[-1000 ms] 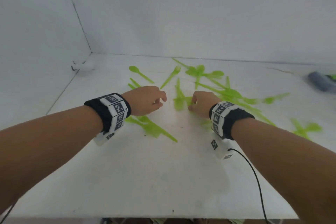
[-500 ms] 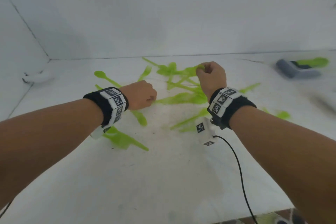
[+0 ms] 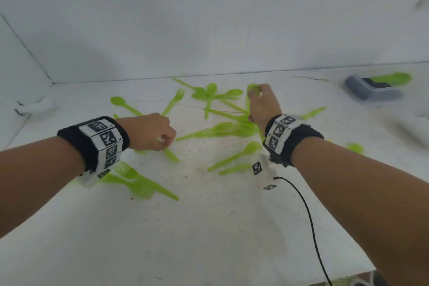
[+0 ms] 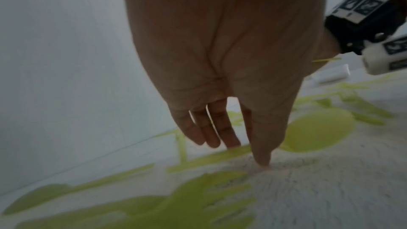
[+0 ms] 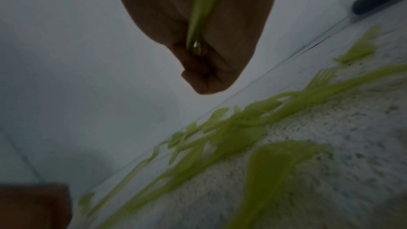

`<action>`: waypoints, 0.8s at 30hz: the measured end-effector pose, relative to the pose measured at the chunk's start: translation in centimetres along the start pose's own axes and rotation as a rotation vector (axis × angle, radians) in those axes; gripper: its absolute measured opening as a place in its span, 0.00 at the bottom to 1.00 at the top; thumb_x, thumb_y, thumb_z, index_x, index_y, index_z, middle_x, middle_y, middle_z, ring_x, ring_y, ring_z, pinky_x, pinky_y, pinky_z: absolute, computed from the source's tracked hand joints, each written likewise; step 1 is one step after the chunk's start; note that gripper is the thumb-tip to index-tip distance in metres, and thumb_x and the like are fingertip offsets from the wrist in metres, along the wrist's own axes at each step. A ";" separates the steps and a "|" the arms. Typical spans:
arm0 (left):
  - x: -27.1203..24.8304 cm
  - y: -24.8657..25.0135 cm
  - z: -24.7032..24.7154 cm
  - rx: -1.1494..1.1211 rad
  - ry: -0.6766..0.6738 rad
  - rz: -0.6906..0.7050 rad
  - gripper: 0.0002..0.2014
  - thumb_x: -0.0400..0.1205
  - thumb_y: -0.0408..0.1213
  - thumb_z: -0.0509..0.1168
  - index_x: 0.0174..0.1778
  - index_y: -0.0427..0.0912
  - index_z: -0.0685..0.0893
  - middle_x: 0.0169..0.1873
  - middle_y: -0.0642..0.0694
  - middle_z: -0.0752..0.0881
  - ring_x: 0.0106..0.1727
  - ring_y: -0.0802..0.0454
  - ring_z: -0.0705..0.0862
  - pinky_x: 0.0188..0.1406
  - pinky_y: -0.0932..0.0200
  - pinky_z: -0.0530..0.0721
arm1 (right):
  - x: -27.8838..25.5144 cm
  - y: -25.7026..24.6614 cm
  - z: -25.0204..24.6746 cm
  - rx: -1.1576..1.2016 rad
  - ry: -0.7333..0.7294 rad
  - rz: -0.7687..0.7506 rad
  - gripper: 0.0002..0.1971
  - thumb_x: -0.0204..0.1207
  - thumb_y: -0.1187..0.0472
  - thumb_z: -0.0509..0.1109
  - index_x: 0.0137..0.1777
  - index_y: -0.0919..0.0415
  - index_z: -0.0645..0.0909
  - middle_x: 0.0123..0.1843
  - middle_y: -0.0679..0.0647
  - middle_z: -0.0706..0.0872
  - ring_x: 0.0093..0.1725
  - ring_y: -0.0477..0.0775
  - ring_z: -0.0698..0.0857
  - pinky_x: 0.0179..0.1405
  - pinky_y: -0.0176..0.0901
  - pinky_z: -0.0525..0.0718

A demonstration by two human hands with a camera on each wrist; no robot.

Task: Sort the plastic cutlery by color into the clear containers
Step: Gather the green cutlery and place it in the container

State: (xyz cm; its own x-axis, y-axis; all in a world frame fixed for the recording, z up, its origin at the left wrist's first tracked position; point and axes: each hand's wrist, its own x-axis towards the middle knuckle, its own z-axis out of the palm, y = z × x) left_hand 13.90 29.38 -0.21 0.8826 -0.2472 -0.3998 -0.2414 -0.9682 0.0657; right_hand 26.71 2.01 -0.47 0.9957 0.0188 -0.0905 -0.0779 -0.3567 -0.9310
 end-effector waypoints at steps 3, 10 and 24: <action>-0.3 0.2 -0.4 -0.144 0.082 -0.011 0.07 0.85 0.39 0.64 0.44 0.57 0.75 0.43 0.54 0.82 0.46 0.51 0.81 0.50 0.49 0.82 | -1.4 0.5 0.9 -0.261 -0.301 0.058 0.27 0.83 0.43 0.67 0.75 0.56 0.66 0.52 0.55 0.77 0.43 0.56 0.78 0.36 0.49 0.80; 3.0 3.2 -1.8 -0.395 0.273 -0.191 0.08 0.91 0.48 0.55 0.50 0.50 0.75 0.43 0.46 0.85 0.41 0.48 0.84 0.46 0.49 0.81 | -2.7 2.2 0.8 -1.007 -0.489 -0.265 0.19 0.81 0.52 0.70 0.67 0.60 0.74 0.61 0.57 0.83 0.51 0.59 0.80 0.47 0.49 0.83; 4.0 4.9 -1.2 -0.411 0.275 -0.189 0.07 0.90 0.40 0.56 0.47 0.43 0.69 0.39 0.44 0.79 0.37 0.46 0.74 0.36 0.52 0.70 | -3.9 2.4 0.9 -1.171 -0.521 -0.457 0.11 0.86 0.57 0.60 0.64 0.57 0.77 0.53 0.57 0.86 0.47 0.61 0.86 0.37 0.46 0.80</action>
State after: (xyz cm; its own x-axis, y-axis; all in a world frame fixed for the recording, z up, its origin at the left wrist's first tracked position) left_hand 16.78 23.63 -0.38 0.9819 -0.0141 -0.1888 0.0619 -0.9186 0.3904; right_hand 22.57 1.95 -2.68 0.7666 0.6024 -0.2222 0.5981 -0.7959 -0.0942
